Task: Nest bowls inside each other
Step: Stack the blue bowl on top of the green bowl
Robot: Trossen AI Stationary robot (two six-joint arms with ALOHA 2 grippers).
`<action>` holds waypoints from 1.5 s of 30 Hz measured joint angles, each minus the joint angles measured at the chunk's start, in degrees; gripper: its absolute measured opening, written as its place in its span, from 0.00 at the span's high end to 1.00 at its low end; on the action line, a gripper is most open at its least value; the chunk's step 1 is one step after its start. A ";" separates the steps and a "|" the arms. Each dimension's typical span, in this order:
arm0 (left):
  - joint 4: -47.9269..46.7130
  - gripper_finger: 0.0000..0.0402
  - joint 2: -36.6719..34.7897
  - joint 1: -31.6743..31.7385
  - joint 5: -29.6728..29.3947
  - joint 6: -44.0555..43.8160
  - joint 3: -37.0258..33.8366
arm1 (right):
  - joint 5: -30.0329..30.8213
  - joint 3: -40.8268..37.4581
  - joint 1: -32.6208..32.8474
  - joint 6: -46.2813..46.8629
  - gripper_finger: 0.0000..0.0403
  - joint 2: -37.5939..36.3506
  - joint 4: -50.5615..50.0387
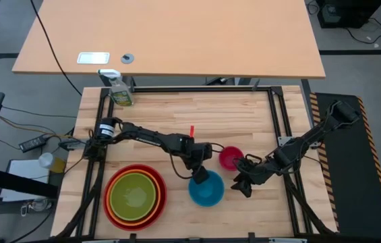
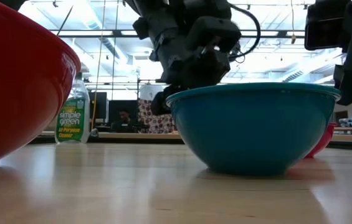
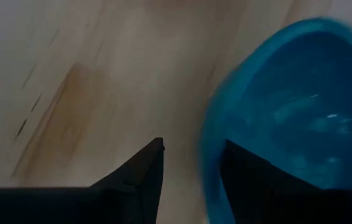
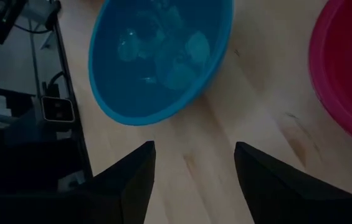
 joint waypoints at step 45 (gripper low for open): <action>-8.17 0.97 -8.01 0.21 1.01 0.14 0.04 | 5.19 0.02 -1.15 -6.71 0.45 -7.29 -0.43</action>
